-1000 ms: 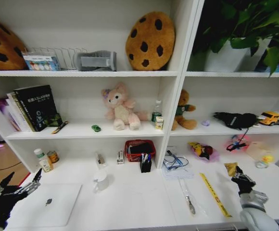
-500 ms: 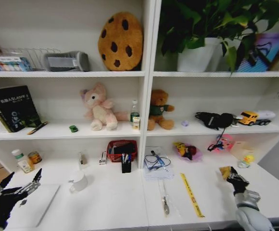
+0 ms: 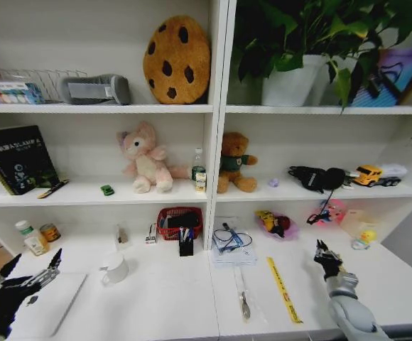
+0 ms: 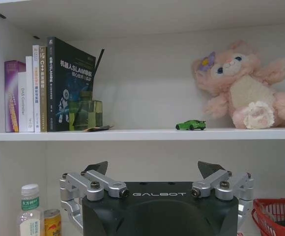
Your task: Organize the objects on the table.
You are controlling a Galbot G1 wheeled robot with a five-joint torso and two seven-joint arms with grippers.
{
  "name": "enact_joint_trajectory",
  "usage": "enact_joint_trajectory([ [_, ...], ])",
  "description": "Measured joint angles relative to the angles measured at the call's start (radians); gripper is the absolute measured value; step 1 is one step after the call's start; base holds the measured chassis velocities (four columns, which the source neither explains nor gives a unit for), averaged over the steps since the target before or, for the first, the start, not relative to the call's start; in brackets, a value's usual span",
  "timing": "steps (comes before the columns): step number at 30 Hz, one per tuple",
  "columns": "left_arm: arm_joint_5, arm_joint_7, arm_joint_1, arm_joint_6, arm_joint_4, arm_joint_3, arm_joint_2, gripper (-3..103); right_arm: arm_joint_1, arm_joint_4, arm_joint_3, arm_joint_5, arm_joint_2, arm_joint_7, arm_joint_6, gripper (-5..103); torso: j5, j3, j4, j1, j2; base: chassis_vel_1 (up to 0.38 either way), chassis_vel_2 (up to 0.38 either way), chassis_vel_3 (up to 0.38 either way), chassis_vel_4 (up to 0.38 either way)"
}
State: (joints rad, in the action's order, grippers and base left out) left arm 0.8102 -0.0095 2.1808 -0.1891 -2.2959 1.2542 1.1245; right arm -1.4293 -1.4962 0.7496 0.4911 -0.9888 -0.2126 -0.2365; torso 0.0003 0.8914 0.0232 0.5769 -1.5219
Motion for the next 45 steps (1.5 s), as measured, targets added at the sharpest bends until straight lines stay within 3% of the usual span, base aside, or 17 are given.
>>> enact_joint_trajectory([
  [2, 0.0, 0.0, 0.0, 0.0, 0.0, 0.0, 0.0, 100, -0.028, 0.012, 0.039, 0.041, 0.001, -0.025, -0.003, 37, -0.0001, 0.0, 0.0003, 0.0, 0.0, 0.0, 0.0, 0.0, 0.0],
  [10, 0.0, 0.0, 0.0, 0.0, 0.0, 0.0, 0.0, 100, -0.013, 0.062, 0.034, 0.077, 0.019, -0.029, 0.0, 58, -0.0003, 0.0, -0.0002, 0.0, 0.0, 0.0, 0.0, 0.0, 0.0],
  [12, 0.0, 0.0, 0.0, 0.0, 0.0, 0.0, 0.0, 100, 0.028, 0.107, 0.004, 0.089, 0.023, -0.028, 0.019, 74, -0.0002, 0.0, -0.0004, 0.0, 0.0, 0.0, 0.0, 0.0, 0.0],
  [13, 0.0, 0.0, 0.0, 0.0, 0.0, 0.0, 0.0, 100, 0.028, 0.107, 0.004, 0.089, 0.023, -0.028, 0.019, 74, -0.0002, 0.0, -0.0004, 0.0, 0.0, 0.0, 0.0, 0.0, 0.0],
  [16, 0.0, -0.001, 0.0, 0.0, 0.0, 0.0, 0.0, 100, 0.072, 0.165, -0.027, 0.103, 0.03, -0.028, 0.035, 98, -0.0002, 0.0, -0.0003, 0.0, 0.0, 0.0, 0.0, 0.0, 0.0],
  [17, 0.0, -0.001, 0.0, 0.0, 0.0, 0.0, 0.0, 100, 0.072, 0.165, -0.027, 0.103, 0.03, -0.028, 0.035, 98, -0.0002, 0.0, -0.0003, 0.0, 0.0, 0.0, 0.0, 0.0, 0.0],
  [22, 0.0, -0.001, 0.0, 0.0, 0.0, 0.0, 0.0, 100, 0.092, 0.193, -0.04, 0.102, 0.035, -0.028, 0.035, 88, -0.0002, 0.0, -0.0003, 0.0, 0.0, 0.0, 0.0, 0.0, 0.0],
  [25, 0.0, -0.001, 0.0, 0.0, 0.0, 0.0, 0.0, 100, 0.097, 0.202, -0.043, 0.101, 0.039, -0.028, 0.035, 71, -0.0003, 0.0, -0.0003, 0.0, 0.0, 0.0, 0.0, 0.0, 0.0],
  [37, 0.0, -0.001, 0.0, 0.0, 0.0, 0.0, 0.0, 100, 0.097, 0.207, -0.046, 0.103, 0.037, -0.027, 0.04, 33, -0.0002, 0.0, -0.0002, 0.0, 0.0, 0.0, 0.0, 0.0, 0.0],
  [43, 0.0, -0.001, 0.0, 0.0, 0.0, 0.0, 0.0, 100, 0.097, 0.198, -0.048, 0.093, 0.032, -0.025, 0.044, 6, -0.0003, 0.0, -0.0002, 0.0, 0.0, 0.0, 0.0, 0.0, 0.0],
  [45, 0.0, -0.001, 0.0, 0.0, 0.0, 0.0, 0.0, 100, 0.097, 0.198, -0.048, 0.092, 0.032, -0.025, 0.044, 6, -0.0003, 0.0, -0.0002, 0.0, 0.0, 0.0, 0.0, 0.0, 0.0],
])
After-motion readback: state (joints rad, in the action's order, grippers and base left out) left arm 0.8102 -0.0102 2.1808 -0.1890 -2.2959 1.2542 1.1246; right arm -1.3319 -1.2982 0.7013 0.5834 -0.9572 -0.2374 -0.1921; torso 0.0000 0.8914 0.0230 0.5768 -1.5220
